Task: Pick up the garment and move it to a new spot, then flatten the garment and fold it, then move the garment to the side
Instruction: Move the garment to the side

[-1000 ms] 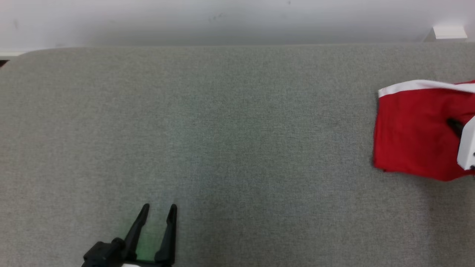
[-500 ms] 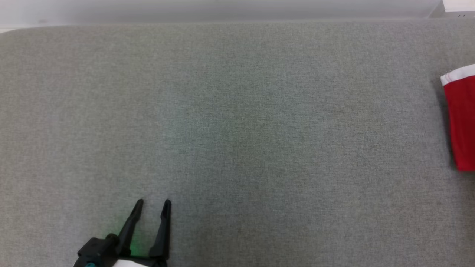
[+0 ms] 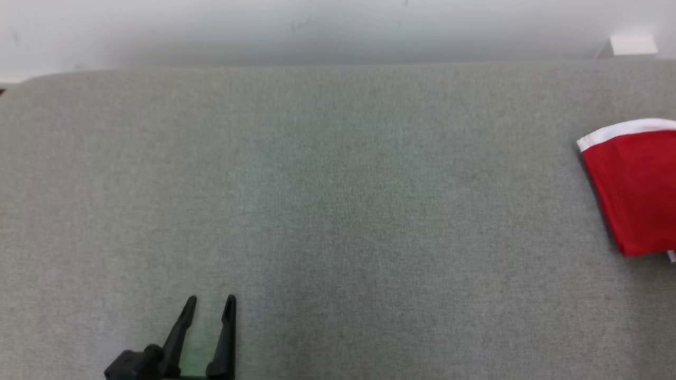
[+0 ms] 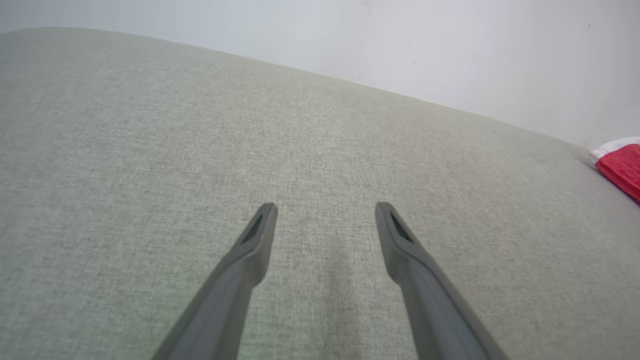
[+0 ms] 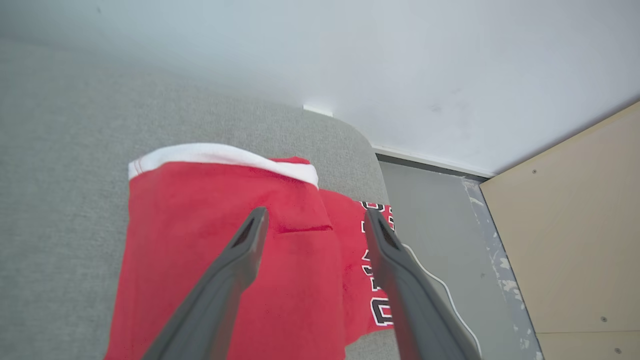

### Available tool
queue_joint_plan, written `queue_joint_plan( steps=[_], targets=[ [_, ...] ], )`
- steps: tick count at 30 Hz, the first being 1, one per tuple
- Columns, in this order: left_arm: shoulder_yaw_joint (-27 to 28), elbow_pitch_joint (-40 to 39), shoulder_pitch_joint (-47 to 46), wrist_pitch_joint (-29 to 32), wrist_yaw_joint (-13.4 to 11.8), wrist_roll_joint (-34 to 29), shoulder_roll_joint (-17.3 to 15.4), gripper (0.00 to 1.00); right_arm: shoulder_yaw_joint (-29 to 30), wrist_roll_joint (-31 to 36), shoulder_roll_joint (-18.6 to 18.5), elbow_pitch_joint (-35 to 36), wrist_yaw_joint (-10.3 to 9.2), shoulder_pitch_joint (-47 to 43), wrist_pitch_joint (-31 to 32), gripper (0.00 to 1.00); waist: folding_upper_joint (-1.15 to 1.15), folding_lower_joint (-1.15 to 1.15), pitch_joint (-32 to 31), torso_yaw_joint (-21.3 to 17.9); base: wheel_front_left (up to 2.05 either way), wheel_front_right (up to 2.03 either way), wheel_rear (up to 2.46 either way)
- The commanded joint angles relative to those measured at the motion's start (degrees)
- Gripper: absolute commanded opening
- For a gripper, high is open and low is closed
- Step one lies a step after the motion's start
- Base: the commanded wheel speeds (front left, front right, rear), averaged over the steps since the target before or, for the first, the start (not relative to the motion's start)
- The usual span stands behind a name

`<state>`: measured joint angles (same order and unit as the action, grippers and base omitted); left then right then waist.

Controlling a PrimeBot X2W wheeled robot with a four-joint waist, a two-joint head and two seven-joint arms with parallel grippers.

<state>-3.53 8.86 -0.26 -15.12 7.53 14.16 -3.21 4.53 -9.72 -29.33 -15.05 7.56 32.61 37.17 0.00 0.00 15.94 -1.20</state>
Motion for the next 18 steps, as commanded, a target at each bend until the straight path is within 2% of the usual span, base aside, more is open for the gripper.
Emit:
queue_joint_plan(
  steps=[1, 5, 7, 10, 14, 18],
  targets=[
    [0.5, -0.26, 1.21, 0.01, -0.12, -0.23, -0.1, 1.0, 1.29, -1.91, 2.44, 2.02, -0.17, -2.69, -2.99, 1.0, 0.0, 0.0, -2.69, 0.04, 0.0, 0.0, 0.0],
    [1.99, -0.51, 3.64, 0.01, -0.17, -0.87, 0.04, 1.0, 3.07, -3.13, 7.21, 9.3, -0.17, -9.17, -10.98, 1.0, 0.0, 0.0, -7.07, -0.99, 0.0, 0.0, 0.0],
    [2.7, -0.64, 5.11, 0.01, -0.45, -1.23, 0.11, 1.0, 4.09, -4.23, 11.6, 12.32, -0.15, -12.95, -15.09, 1.0, 0.0, 0.0, -9.46, -1.95, 0.0, 0.0, 0.0],
    [3.31, -0.57, 7.18, 0.01, -1.26, -1.55, 0.15, 1.0, 2.89, -3.45, 14.7, 15.56, -0.17, -19.02, -21.25, 1.0, 0.0, 0.0, -12.53, -3.04, 0.0, 0.0, 0.0],
    [3.14, -0.86, 9.27, 0.01, -1.78, -2.68, 0.18, 1.0, 0.49, -2.11, 18.4, 16.32, -0.17, -26.72, -31.26, 1.0, 0.0, 0.0, -15.36, -4.3, 0.0, 0.0, 0.0],
    [1.94, -1.41, 9.81, 0.01, -1.39, -3.73, 0.2, 1.0, -1.49, -0.14, 22.13, 13.45, -0.16, -32.87, -41.49, 1.0, 0.0, 0.0, -16.32, -4.98, 0.0, 0.0, 0.0]
  ],
)
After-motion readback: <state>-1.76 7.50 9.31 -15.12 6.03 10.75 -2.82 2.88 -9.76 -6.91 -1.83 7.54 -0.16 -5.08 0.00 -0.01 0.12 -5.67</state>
